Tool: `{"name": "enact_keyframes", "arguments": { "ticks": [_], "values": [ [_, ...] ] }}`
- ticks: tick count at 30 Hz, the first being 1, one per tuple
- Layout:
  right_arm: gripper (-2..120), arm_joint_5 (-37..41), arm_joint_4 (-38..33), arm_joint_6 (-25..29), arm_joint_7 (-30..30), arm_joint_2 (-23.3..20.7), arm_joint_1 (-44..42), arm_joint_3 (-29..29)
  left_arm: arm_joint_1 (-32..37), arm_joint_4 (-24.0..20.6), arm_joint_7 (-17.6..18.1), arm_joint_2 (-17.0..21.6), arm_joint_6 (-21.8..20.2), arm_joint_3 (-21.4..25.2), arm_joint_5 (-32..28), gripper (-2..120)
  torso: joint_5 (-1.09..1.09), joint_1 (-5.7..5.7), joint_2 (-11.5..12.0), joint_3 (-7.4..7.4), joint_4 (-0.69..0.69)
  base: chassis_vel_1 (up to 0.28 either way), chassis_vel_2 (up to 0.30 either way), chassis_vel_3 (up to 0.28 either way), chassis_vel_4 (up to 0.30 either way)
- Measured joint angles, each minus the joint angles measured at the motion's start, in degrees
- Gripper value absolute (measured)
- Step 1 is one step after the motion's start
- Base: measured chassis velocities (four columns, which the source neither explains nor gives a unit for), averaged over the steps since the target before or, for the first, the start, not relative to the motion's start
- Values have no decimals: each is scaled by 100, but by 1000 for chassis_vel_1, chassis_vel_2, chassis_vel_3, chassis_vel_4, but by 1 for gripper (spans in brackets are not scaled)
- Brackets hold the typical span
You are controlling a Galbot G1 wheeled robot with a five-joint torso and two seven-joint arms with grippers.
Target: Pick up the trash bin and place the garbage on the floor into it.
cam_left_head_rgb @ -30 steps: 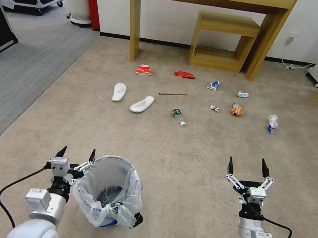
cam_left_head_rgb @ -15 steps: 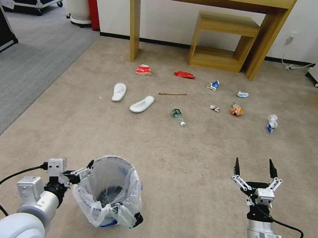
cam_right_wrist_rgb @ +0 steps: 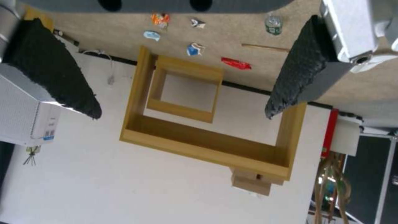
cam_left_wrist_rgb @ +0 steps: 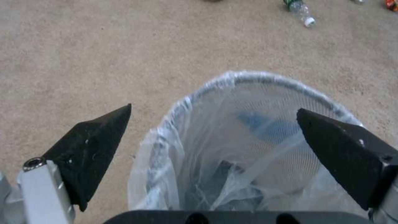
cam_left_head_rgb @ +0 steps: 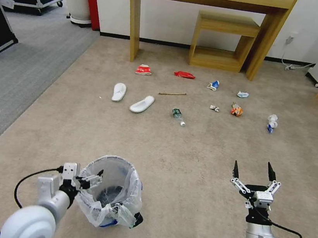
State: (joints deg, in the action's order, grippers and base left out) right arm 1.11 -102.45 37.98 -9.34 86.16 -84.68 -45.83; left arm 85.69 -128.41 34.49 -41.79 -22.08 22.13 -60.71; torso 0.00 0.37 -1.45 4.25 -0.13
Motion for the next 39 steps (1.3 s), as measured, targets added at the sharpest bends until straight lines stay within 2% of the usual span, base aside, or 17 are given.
{"name": "enact_keyframes", "arguments": {
  "ticks": [2,5,7,11,21,27,37,39],
  "values": [
    [100,-6,3,4,-1,9,-4,-1,-18,2,18,40,-10,-9,-49,100,0,0,0,0,0,0,0,0,0],
    [100,-44,8,27,-8,62,-22,-8,-202,98,168,354,-43,-243,-428,100,0,0,0,0,1,0,0,0,0],
    [100,-48,8,29,-8,69,-22,-12,-261,115,202,377,-52,-301,-488,100,0,0,0,0,1,0,0,0,0],
    [100,-74,0,35,-14,110,-41,-25,-734,306,299,396,-44,-788,-638,100,0,0,0,0,0,0,0,0,0],
    [100,-117,-106,42,-21,180,-135,-70,-1190,603,210,609,-52,-1281,-768,100,0,0,0,0,1,0,0,0,0],
    [100,-126,-106,61,-23,209,-144,-91,-1763,893,265,643,-72,-1591,-1046,100,0,0,0,0,0,0,0,0,0],
    [100,-130,-50,70,-29,232,-104,-91,-1676,1146,201,663,-97,-1756,-936,100,0,0,0,0,1,0,0,0,0],
    [100,-129,-35,82,-31,232,-93,-89,-1614,1258,35,682,-117,-1769,-940,100,0,0,0,0,1,0,0,0,0]
  ]
}}
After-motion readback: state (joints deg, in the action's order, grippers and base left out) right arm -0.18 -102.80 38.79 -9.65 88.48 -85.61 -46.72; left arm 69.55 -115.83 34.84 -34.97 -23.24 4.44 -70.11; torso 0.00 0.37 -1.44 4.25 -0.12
